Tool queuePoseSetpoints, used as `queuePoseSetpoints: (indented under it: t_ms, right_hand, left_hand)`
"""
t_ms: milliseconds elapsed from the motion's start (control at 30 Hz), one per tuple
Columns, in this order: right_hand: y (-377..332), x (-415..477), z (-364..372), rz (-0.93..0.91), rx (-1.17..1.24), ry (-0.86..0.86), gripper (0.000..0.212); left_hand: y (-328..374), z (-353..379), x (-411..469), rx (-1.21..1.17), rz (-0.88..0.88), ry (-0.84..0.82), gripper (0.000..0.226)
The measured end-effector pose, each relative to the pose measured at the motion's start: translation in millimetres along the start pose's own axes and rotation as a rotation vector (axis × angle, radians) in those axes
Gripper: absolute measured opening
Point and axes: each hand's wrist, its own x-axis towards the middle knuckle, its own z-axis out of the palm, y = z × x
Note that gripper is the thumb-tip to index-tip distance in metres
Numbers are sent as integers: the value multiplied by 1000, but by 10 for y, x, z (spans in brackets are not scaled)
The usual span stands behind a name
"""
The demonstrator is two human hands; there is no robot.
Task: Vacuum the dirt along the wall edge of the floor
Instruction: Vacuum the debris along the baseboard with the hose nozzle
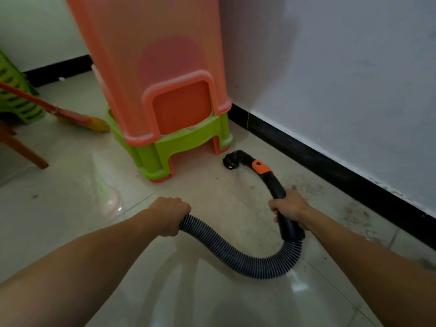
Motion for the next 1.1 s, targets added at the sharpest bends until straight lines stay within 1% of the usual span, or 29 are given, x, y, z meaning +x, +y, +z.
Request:
queuePoseSetpoints:
  t_ms: [33, 167, 300, 400, 500, 600, 700, 767, 900, 1033, 1100]
  right_hand:
    - [-29, 35, -7, -4, -9, -3, 30]
    - [-163, 258, -66, 23, 35, 92, 33]
    - [-359, 449, -68, 48, 57, 59, 41]
    - [-508, 519, -51, 42, 43, 18, 42]
    - [-479, 438, -69, 57, 33, -6, 40]
    - [-322, 205, -62, 42, -25, -45, 32]
    - [-204, -73, -8, -13, -98, -155, 28]
    - [-198, -181, -20, -39, -145, -199, 27]
    - [-291, -197, -118, -79, -205, -153, 25]
    - [-436, -214, 58, -141, -339, -255, 26]
    - [-429, -178, 176, -168, -372, -216, 28]
  left_hand:
    - [21, 8, 16, 2, 6, 3, 24]
    - [-30, -2, 68, -16, -41, 23, 25]
    - [-164, 33, 55, -65, -109, 27, 24]
    - [-207, 97, 27, -105, -119, 8, 22]
    - [-238, 150, 30, -125, -107, -8, 23]
    - [-165, 194, 74, -134, -57, -60, 27]
    - [-57, 255, 95, -128, -6, -130, 33]
    - [-5, 291, 87, -129, 12, -152, 36]
    - [60, 287, 40, -141, 19, -174, 40]
    - [85, 272, -47, -115, 30, -192, 38]
    - [63, 273, -99, -78, 33, -196, 40]
